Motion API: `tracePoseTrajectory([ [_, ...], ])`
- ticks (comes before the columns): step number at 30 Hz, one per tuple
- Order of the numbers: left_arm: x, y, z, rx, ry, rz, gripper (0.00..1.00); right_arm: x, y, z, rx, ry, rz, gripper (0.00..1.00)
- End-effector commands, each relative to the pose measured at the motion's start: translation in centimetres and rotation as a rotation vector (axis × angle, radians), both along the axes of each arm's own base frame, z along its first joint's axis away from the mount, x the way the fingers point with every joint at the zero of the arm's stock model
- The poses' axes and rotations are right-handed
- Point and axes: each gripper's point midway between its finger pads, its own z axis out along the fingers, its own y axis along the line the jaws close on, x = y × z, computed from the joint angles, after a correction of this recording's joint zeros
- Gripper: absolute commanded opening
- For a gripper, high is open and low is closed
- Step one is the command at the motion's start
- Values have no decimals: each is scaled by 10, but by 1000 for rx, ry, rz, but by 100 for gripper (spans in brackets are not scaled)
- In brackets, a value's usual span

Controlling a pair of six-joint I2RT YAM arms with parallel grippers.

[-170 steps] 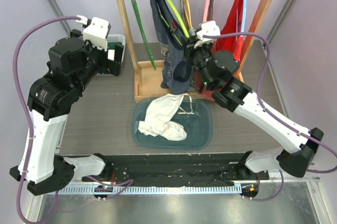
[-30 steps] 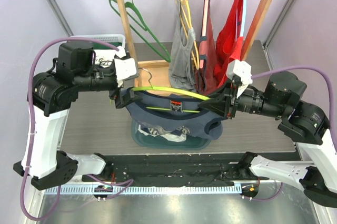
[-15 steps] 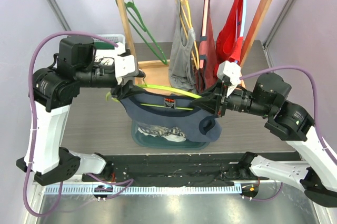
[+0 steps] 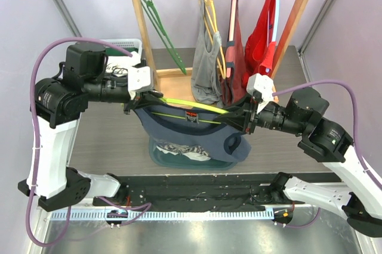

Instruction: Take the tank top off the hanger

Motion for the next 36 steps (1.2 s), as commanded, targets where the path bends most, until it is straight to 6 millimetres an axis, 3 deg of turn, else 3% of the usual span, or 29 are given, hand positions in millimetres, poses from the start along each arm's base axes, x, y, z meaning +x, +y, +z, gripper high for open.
tracePoseTrajectory([
  [1, -3, 3, -2, 10, 27, 19, 0, 22, -1, 58, 204, -115, -111, 6],
  [3, -1, 3, -2, 9, 32, 30, 0, 32, -8, 56, 203, -123, -181, 28],
  [5, 2, 3, -2, 11, 32, 45, 0, 38, -17, 54, 195, -146, -236, 38],
  [8, 5, 4, -3, 13, 35, 65, 0, 49, -38, 56, 197, -179, -358, 64],
  [11, 7, 3, -4, 10, 47, 80, 0, 59, -58, 56, 196, -188, -472, 75],
  [15, 9, 2, -4, 10, 51, 85, 0, 56, -71, 54, 207, -180, -514, 78],
  [24, 11, 2, -6, 16, 57, 85, 0, 55, -79, 9, 168, -50, -558, 78],
  [33, 10, 1, -6, 15, 53, 79, 0, 49, -68, -35, 176, 118, -527, 77],
  [36, 10, 1, -4, 9, 49, 76, 0, 48, -63, -41, 201, 150, -512, 75],
])
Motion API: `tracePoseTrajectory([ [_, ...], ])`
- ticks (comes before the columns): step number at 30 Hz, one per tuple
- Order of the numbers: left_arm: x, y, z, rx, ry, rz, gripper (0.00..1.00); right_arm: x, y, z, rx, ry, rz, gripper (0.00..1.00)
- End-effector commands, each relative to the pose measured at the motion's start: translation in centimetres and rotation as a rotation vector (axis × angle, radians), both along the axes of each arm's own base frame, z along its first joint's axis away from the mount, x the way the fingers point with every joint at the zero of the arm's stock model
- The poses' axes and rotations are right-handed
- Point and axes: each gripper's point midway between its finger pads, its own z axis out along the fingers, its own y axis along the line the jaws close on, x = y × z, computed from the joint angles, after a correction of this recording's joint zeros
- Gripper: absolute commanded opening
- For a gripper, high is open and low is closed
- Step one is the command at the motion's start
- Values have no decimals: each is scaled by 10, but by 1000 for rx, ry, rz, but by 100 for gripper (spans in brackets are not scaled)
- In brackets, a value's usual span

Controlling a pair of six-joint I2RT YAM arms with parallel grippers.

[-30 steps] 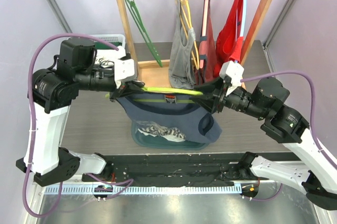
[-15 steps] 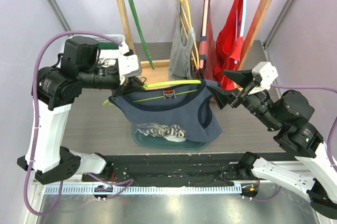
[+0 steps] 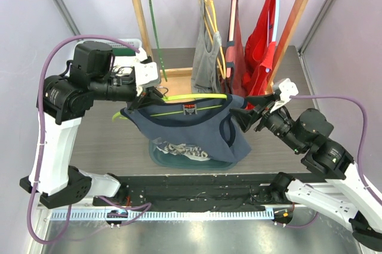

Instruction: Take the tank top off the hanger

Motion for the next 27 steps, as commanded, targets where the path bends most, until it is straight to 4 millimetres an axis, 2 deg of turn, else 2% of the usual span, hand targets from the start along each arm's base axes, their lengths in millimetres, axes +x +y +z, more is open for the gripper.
tracePoseTrajectory([
  [1, -3, -2, 10, -32, -23, -17, 0, -3, 8, -4, 87, 42, 22, 74],
  [5, -4, -1, 9, -31, -22, -15, 0, -1, 9, -16, 76, 72, 14, 72],
  [13, -6, -1, 10, -34, -24, -18, 0, -6, -17, -33, 48, 114, -72, 75],
  [16, -6, -2, 10, -36, -20, -21, 0, -7, -19, -39, 62, 131, -82, 76],
  [19, -6, -3, 11, -40, -16, -23, 0, -8, -11, -41, 94, 137, -50, 75],
  [23, -6, -3, 12, -47, -16, -21, 0, -5, 14, -46, 150, 146, 25, 70],
  [26, -7, -3, 13, -49, -18, -22, 0, -2, 30, -48, 165, 158, 68, 58],
  [27, -6, -3, 13, -48, -16, -21, 0, -2, 33, -46, 171, 154, 83, 51],
])
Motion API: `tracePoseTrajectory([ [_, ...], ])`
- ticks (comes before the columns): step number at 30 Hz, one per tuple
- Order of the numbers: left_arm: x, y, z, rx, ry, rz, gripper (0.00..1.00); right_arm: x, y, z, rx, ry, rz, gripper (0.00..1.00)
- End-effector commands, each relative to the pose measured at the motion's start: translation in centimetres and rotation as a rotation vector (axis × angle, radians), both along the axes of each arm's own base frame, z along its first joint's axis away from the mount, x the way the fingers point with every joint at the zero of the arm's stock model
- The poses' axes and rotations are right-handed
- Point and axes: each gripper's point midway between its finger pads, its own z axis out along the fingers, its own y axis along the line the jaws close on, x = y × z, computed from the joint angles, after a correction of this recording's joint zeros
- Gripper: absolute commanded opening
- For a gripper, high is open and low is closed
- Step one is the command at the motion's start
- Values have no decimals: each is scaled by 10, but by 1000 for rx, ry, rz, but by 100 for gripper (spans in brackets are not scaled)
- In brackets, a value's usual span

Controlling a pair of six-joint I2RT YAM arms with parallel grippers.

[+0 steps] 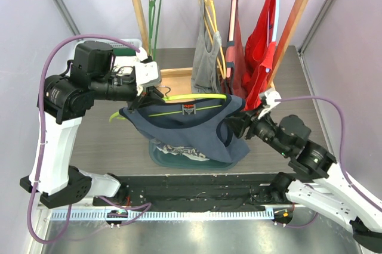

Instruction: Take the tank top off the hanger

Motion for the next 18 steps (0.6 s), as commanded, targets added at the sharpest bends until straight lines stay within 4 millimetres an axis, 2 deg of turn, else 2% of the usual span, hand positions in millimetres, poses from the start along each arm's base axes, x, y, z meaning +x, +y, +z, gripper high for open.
tracePoseTrajectory([
  [1, -7, -2, 12, -43, -20, -21, 0, 2, 24, 28, 125, -47, 69, 48],
  [5, -7, -1, 13, -45, -23, -17, 0, 0, 22, 44, 148, -78, 73, 23],
  [6, -6, -1, 12, -43, -22, -16, 0, -1, 20, 48, 153, -85, 73, 13],
  [8, -7, -2, 12, -44, -20, -17, 0, -4, 17, 54, 157, -89, 72, 4],
  [9, -6, -2, 12, -42, -18, -17, 0, -6, 14, 56, 161, -91, 69, 1],
  [15, -4, -2, 9, -36, -12, -15, 0, -12, -2, 57, 159, -79, 30, 1],
  [18, -4, -2, 9, -34, -11, -14, 0, -6, -23, 58, 173, -91, -75, 1],
])
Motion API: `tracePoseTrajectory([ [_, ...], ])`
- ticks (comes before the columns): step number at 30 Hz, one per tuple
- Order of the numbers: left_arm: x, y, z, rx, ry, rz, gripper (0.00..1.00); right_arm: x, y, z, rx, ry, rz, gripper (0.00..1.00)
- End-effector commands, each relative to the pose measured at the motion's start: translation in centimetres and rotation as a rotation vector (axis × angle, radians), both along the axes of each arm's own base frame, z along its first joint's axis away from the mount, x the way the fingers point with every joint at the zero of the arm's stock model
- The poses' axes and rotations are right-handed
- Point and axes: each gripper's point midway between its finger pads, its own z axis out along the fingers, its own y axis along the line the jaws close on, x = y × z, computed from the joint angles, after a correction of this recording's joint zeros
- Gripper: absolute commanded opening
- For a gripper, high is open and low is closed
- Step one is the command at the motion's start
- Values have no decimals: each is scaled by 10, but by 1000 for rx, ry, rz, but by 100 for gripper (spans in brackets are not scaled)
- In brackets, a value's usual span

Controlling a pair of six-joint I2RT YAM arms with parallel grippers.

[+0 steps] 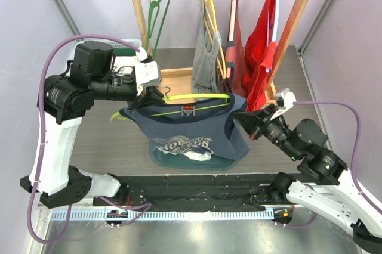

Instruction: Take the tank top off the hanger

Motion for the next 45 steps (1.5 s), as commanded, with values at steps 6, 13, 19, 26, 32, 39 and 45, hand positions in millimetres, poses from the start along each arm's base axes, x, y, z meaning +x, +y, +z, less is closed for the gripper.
tracePoseTrajectory([
  [6, -7, -3, 8, -35, -4, -26, 0, 28, -87, 17, 102, -23, -473, 1],
  [13, -10, -1, 9, -35, -7, -32, 0, 40, -102, 0, 53, 31, -605, 1],
  [19, -14, 0, 11, -35, -14, -47, 0, 47, -95, -16, -40, 83, -613, 1],
  [26, -15, 1, 13, -38, -32, -48, 0, 40, -48, -21, -142, 78, -357, 1],
  [32, -2, -1, 10, -9, -61, -41, 0, 17, -28, 3, -227, -4, -138, 61],
  [39, 21, 2, 12, 22, -118, 41, 0, -20, -34, 59, -222, -129, 10, 69],
  [45, -4, -2, -7, 61, -66, -112, 0, -29, -22, 94, -265, -243, 115, 71],
])
